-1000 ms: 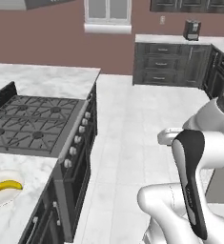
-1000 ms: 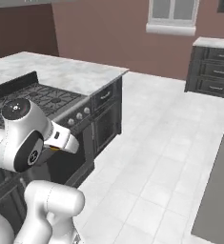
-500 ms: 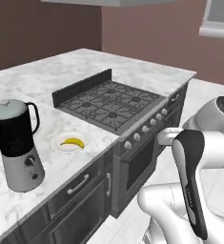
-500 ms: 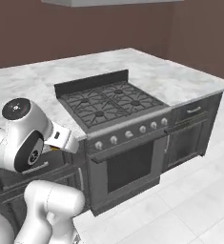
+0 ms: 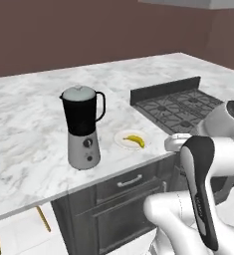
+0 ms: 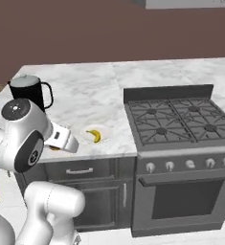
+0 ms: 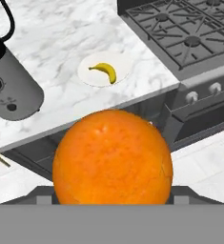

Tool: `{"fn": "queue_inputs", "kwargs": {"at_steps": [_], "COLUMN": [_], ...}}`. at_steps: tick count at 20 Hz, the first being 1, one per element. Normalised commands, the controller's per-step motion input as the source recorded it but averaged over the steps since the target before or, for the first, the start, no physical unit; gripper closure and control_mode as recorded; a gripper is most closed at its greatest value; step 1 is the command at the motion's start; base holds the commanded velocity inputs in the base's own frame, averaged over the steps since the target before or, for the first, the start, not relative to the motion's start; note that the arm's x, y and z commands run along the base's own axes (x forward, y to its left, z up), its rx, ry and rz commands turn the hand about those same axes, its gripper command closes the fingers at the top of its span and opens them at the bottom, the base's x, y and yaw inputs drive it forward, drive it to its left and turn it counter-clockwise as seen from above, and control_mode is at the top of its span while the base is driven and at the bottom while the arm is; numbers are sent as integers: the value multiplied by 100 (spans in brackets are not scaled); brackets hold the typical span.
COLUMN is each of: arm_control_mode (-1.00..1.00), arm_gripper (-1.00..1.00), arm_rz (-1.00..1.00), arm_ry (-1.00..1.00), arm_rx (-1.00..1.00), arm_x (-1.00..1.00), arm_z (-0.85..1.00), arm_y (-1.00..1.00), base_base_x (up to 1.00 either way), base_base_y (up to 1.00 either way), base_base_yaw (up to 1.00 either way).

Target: Pick the orange and banana from the fridge and place them on the plate next to the blender to make a fruit smoothie.

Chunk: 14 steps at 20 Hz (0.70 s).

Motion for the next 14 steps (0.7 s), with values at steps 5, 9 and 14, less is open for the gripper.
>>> {"fn": "queue_inputs", "kwargs": {"at_steps": [5,9,14], "arm_control_mode": [100,100,-100], "arm_gripper": [100,100,100], "arm_rz": [0,0,20], "arm_ry": [0,0,13], "arm_rx": [0,0,0], "arm_x": [0,0,63], "arm_z": [0,0,-23], "arm_y": [0,0,-44], "base_base_x": [63,20,5], "base_base_y": [-37,-26,-8], "base_base_yaw": [49,40,7]}}
